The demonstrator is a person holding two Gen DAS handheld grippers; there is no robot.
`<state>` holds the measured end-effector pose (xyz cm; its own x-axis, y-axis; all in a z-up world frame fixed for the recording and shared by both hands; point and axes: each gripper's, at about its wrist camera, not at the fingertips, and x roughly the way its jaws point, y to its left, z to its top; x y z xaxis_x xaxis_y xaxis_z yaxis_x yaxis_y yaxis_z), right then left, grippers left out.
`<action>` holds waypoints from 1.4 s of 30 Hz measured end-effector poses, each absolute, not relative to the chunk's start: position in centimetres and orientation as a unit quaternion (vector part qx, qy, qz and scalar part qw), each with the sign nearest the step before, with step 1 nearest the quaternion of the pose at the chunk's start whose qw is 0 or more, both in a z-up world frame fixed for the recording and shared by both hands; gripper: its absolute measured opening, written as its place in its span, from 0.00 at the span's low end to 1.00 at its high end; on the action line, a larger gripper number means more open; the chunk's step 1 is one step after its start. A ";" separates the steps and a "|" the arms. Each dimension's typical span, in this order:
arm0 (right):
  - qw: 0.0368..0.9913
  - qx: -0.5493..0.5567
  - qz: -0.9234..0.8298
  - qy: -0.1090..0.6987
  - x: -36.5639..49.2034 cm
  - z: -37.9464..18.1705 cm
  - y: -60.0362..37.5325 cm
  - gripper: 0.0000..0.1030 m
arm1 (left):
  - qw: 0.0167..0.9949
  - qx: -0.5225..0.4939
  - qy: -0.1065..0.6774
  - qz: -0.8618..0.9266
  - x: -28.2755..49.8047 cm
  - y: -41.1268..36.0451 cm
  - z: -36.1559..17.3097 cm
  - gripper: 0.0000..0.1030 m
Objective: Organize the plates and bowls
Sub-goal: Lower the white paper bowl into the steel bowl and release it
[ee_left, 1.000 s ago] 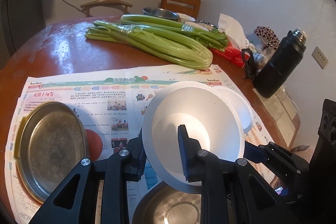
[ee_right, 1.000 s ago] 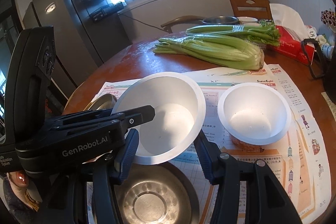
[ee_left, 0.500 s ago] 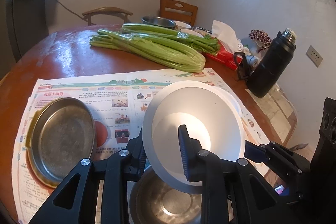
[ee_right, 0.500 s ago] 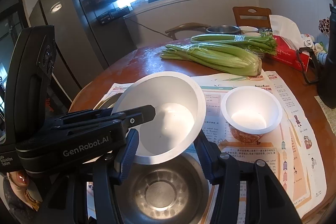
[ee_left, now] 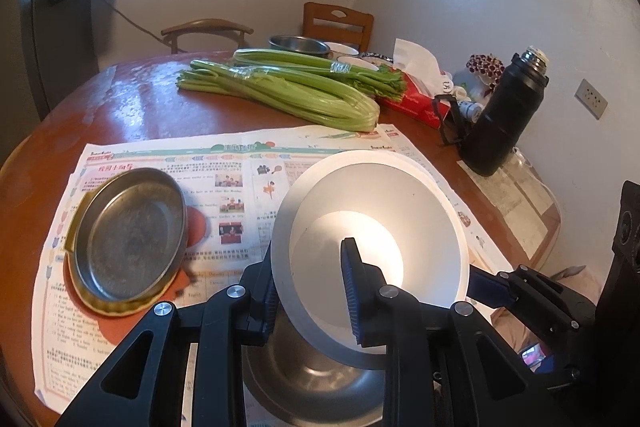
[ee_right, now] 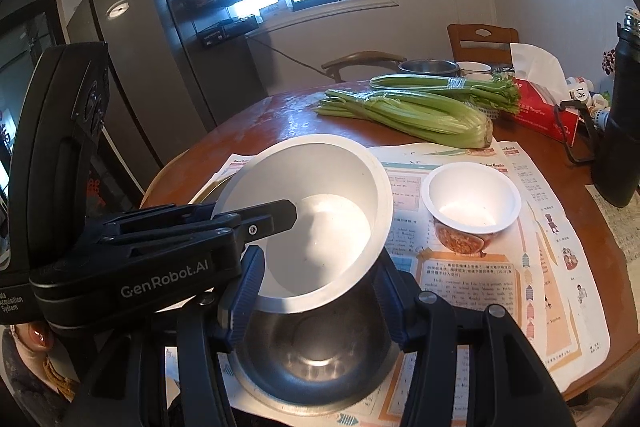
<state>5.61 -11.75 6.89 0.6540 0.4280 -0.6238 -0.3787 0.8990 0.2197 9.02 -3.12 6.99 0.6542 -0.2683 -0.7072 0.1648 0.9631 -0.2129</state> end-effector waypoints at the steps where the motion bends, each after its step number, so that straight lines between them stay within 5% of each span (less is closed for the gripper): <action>1: 0.909 0.033 0.221 0.353 5.4 6.8 -11.8 0.53 | 0.907 -0.063 0.398 -0.120 8.7 -3.2 6.9 0.28; 42: 0.876 0.011 0.230 0.424 4.5 1.3 -11.1 0.53 | 0.871 -0.068 0.476 -0.101 8.2 -3.1 0.1 0.29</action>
<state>4.47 -11.09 1.32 0.5345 0.4114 -0.7383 -0.3934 0.8942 0.2135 8.20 -3.10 0.08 0.5254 -0.2413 -0.8159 0.1120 0.9702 -0.2148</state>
